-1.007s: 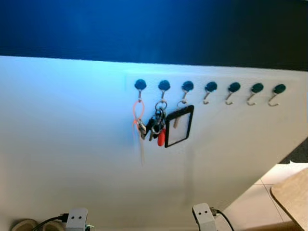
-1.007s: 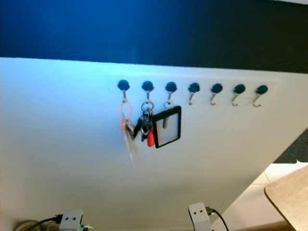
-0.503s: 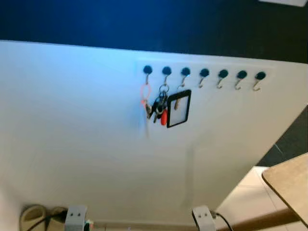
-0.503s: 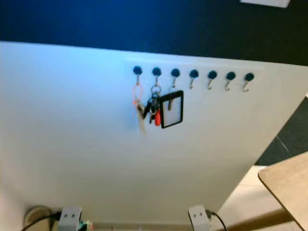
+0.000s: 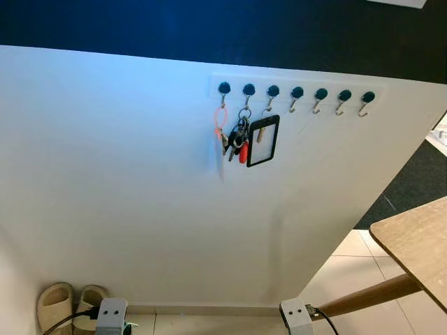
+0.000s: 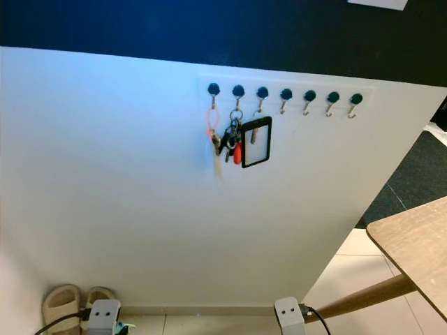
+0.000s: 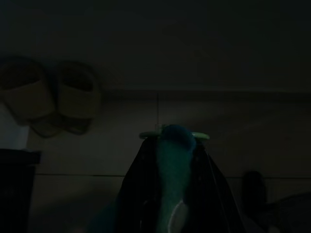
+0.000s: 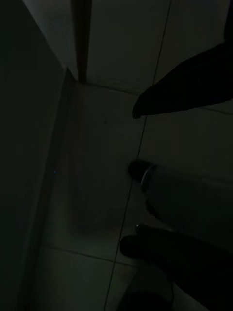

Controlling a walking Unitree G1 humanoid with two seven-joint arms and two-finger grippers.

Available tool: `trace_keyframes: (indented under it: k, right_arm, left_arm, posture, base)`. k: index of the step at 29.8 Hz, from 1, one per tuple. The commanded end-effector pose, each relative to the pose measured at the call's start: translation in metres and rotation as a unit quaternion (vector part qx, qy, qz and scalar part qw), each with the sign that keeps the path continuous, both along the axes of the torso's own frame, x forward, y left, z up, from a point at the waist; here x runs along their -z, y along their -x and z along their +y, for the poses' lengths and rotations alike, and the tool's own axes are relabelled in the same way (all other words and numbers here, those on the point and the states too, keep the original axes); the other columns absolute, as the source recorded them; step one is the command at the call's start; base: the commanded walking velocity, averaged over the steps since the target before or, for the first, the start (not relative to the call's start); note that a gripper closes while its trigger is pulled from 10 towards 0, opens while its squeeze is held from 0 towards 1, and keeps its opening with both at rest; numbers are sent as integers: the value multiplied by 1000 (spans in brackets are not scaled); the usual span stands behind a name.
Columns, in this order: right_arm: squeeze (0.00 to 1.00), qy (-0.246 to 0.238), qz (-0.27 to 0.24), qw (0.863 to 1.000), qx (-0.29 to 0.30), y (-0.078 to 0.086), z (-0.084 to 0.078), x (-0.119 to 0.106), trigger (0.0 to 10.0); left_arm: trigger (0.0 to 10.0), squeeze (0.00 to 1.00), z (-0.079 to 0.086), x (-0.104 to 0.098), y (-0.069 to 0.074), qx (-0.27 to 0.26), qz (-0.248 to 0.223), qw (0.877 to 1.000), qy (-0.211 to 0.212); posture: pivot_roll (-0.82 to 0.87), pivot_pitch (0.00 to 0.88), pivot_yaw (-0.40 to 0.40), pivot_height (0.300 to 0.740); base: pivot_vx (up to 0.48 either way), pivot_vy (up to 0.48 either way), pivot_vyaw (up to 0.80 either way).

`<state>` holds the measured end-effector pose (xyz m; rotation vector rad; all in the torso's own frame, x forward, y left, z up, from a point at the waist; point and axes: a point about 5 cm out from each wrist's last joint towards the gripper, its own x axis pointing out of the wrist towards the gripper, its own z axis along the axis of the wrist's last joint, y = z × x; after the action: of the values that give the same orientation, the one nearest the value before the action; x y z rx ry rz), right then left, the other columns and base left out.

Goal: Hang keys on a hook

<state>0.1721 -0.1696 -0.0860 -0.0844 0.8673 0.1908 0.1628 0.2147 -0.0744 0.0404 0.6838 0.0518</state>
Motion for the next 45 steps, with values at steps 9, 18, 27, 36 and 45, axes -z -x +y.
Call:
trace_keyframes:
  k: [9,18,27,36,45]
  right_arm:
    - [0,5,0,1000,4,-1,-3,0,10000]
    - [0,5,-5,1000,4,-4,-3,-2,10000]
    - [0,6,-11,1000,-2,-7,-1,-3,10000]
    - [0,12,-23,1000,-17,-11,-3,-6,10000]
    - [0,15,-40,999,-23,-16,-5,-10,10000]
  left_arm:
    - [10000,0,-2,-6,-12,-10,-16,1000,-19]
    - [10000,0,20,-18,-24,-118,-57,991,-17]
    - [10000,0,4,-36,-36,54,-139,988,-30]
    - [10000,0,-37,-83,-40,420,-224,879,2]
    - [10000,0,-100,-191,-73,558,-339,755,64]
  posture:
    - [90,38,-50,740]
    - [91,39,-51,740]
    - [87,37,-53,740]
    - [84,40,-62,740]
    - [79,34,-65,740]
  base:
    - [0,-320,0]
    - [0,0,0]
    - [0,0,0]
    - [0,0,0]
    - [0,0,0]
